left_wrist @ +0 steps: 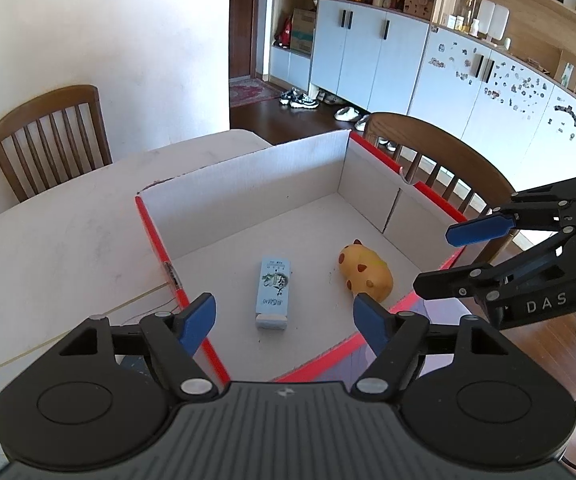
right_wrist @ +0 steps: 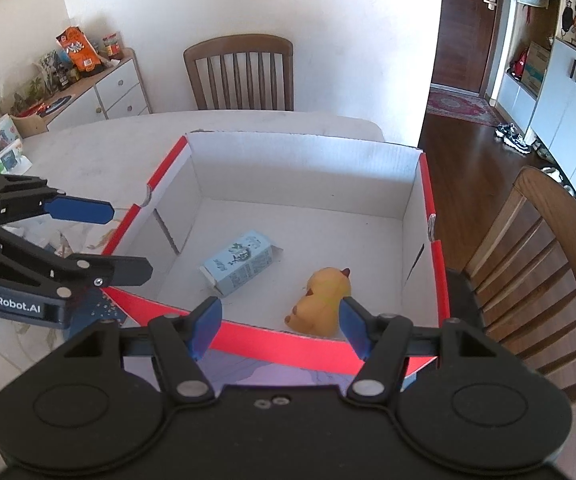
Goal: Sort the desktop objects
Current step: 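Withdraw both grippers from the box back toward the snack pile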
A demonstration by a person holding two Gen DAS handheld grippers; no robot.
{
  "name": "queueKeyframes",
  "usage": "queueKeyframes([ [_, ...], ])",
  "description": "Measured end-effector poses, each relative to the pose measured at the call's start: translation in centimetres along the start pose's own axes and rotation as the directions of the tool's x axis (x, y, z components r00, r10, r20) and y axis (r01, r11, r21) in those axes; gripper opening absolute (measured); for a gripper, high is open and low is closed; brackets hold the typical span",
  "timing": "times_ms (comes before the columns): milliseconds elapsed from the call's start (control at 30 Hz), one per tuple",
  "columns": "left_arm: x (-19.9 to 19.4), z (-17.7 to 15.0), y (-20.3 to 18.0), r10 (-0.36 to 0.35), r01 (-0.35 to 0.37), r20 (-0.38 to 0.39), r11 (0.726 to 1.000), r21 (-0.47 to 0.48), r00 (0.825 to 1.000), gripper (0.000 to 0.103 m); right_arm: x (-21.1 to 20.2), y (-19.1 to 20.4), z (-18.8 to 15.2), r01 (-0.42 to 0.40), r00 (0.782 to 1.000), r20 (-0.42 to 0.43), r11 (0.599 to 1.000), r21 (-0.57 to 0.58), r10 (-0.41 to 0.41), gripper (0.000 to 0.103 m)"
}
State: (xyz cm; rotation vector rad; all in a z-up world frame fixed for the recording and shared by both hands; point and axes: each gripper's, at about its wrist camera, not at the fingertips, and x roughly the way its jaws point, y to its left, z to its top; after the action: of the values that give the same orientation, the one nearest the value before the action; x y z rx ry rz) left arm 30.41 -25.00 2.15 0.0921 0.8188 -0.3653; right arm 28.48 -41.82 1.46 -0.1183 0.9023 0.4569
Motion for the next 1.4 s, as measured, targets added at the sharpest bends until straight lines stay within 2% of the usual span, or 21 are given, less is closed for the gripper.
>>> queueKeyframes([
  [100,-1.2,-0.8,0.2,0.004,-0.004,0.013,1.0,-0.006,1.0,0.08,-0.6,0.6,-0.3,0.0,1.0,0.014,1.0,0.015,0.0,0.065],
  [233,-2.9,-2.1,0.3,-0.001,0.001,0.043,1.0,-0.004,0.999,0.081,-1.1,1.7,-0.8,-0.002,1.0,0.026,1.0,0.031,0.001,0.065],
  [367,-4.5,-3.4,1.1,-0.025,0.027,0.062,0.999,-0.034,0.998,0.088,-1.7,3.4,-1.2,0.0,0.999,0.04,0.999,0.037,-0.002,0.065],
  [467,-5.5,-4.3,1.9,-0.026,0.029,0.068,0.998,-0.05,0.997,0.093,-2.1,4.6,-1.4,0.004,0.999,0.052,0.999,0.05,-0.007,0.077],
  [533,-6.2,-5.0,2.5,-0.02,0.024,0.078,0.998,-0.059,0.997,0.095,-2.3,5.5,-1.6,0.007,0.998,0.064,0.998,0.056,-0.011,0.077],
  [600,-6.8,-5.7,3.3,-0.019,0.025,0.083,0.998,-0.064,0.996,0.103,-2.3,6.5,-1.8,0.007,0.998,0.069,0.998,0.06,-0.012,0.077],
  [833,-9.3,-8.2,6.6,-0.01,0.023,0.122,0.994,-0.106,0.992,0.103,-2.2,10.3,-2.4,0.027,0.995,0.096,0.997,0.078,-0.034,0.086],
  [967,-10.6,-9.8,8.7,0.007,0.007,0.109,0.992,-0.126,0.994,0.103,-1.9,12.8,-2.6,0.03,0.992,0.117,0.996,0.083,-0.04,0.09],
  [1067,-11.6,-11.0,10.4,0.028,-0.011,0.112,0.989,-0.144,0.993,0.103,-1.7,14.8,-2.7,0.028,0.99,0.133,0.996,0.09,-0.04,0.09],
  [1167,-12.5,-12.4,12.6,0.013,0.013,0.119,0.977,-0.211,0.993,0.103,-1.5,16.7,-2.8,0.019,0.988,0.152,0.995,0.103,-0.034,0.093],
  [1400,-14.1,-14.9,16.5,0.034,-0.001,0.127,0.968,-0.25,0.991,0.103,-0.2,21.3,-2.7,0.001,0.987,0.161,0.997,0.082,-0.014,0.093],
])
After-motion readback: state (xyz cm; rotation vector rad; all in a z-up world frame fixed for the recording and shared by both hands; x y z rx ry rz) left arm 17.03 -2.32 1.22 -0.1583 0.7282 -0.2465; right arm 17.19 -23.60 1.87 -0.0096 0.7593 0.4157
